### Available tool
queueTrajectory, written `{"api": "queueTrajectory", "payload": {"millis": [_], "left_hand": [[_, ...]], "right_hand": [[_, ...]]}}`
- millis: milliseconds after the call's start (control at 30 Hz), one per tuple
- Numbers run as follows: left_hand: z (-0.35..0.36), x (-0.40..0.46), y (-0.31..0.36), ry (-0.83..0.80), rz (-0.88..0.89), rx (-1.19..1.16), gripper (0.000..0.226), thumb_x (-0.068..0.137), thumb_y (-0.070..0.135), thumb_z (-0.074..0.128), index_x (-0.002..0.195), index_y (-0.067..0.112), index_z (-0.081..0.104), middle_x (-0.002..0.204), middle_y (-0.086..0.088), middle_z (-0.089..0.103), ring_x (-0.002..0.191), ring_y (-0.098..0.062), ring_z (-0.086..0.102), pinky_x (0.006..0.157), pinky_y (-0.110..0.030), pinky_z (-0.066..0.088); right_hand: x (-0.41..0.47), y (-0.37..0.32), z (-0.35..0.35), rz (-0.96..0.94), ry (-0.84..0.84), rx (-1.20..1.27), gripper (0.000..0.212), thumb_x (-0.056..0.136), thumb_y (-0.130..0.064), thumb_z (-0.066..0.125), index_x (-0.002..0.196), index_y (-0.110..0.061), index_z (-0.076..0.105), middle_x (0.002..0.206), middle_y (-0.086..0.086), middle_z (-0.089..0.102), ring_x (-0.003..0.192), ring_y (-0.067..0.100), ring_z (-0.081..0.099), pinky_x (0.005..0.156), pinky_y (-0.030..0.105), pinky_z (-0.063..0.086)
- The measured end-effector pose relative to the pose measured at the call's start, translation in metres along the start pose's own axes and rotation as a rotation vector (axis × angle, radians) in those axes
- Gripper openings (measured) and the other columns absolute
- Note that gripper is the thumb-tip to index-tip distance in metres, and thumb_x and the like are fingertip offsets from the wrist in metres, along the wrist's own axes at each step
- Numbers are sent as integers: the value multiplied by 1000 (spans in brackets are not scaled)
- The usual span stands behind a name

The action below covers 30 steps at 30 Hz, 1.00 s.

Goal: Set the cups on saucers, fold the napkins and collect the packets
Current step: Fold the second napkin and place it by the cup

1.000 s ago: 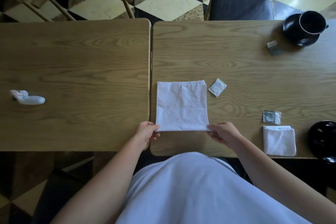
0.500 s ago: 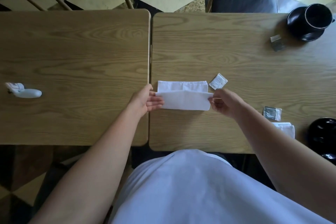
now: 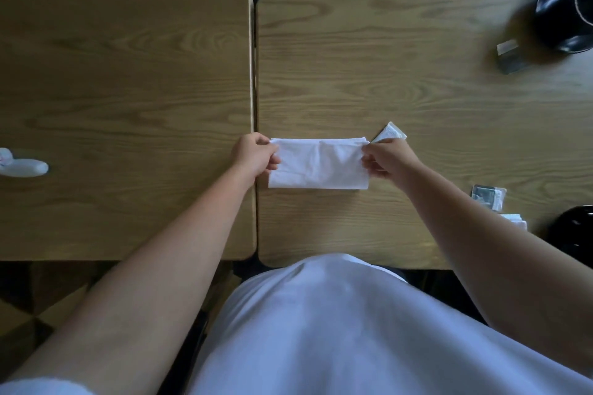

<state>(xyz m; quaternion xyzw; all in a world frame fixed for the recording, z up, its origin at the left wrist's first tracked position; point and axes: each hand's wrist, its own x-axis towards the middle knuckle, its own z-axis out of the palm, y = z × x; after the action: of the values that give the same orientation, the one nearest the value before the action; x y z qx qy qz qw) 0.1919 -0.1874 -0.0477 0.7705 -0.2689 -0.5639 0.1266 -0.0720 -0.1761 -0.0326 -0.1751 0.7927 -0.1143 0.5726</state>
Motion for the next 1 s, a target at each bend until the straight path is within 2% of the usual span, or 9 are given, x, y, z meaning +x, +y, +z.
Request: {"api": "queueTrajectory", "payload": {"millis": [100,167,233,300,433,567,700,833,1000], "left_hand": [[4,0,1,199,90,211,25,82,24,66,87,18,42,82,-15,66,64,-28,58,57,-35,47],[9,-9,1,343,308,505,23,83,32,62,84,19,43,75,-6,62,65,-29,51,59,-34,40],[21,-26,1,212,561,717,18,83,35,56,80,20,47,68,-2,60,63,-31,53,55,-33,39],[33,-39,-1,-75,671,948,15,82,37,57,81,22,55,79,-5,68,76,-33,65,58,-32,43],[44,-46,-9,-318,598,1154,30,81,39,64,102,17,68,98,-10,73,92,-34,70,65,-29,42],[54,-47,-15,-297,571,1144,43,81,35,66,119,14,61,112,-9,69,106,-32,65,78,-37,51],[45,-42,-22,-203,575,1165,40,85,40,59,115,15,58,119,-9,66,114,-32,60,85,-38,49],[15,-29,-35,-69,547,1220,35,86,38,47,107,12,57,116,-10,64,110,-32,57,77,-37,45],[14,-32,-29,-81,439,1180,35,89,36,48,110,9,58,115,-13,63,107,-35,59,73,-35,40]], "right_hand": [[1,8,3,-104,98,-138,11,83,-19,61,80,-9,66,75,8,65,68,21,63,57,34,56],[-3,11,9,-290,232,-325,12,81,-23,59,88,-15,63,78,1,63,74,20,58,62,34,44],[-14,9,23,-465,235,-436,13,81,-22,58,94,-20,58,77,-5,62,73,20,56,64,29,38],[-26,4,45,-554,43,-584,10,82,-18,57,91,-24,57,79,-3,66,74,21,59,60,27,38],[-34,12,83,-506,-276,-947,20,81,-12,63,100,-14,57,102,11,67,86,27,57,68,32,38],[-32,25,88,-492,-271,-875,37,79,-10,64,114,-6,51,111,14,60,97,32,59,80,41,48],[-28,35,65,-523,-198,-840,28,84,-15,61,112,-13,58,118,11,60,107,33,60,86,38,49],[-24,47,31,-558,-70,-1025,25,83,-10,51,108,-15,56,119,7,59,102,34,59,77,38,50],[-30,38,39,-527,-84,-1091,22,88,-14,53,110,-9,55,117,10,59,104,35,59,77,38,50]]}}
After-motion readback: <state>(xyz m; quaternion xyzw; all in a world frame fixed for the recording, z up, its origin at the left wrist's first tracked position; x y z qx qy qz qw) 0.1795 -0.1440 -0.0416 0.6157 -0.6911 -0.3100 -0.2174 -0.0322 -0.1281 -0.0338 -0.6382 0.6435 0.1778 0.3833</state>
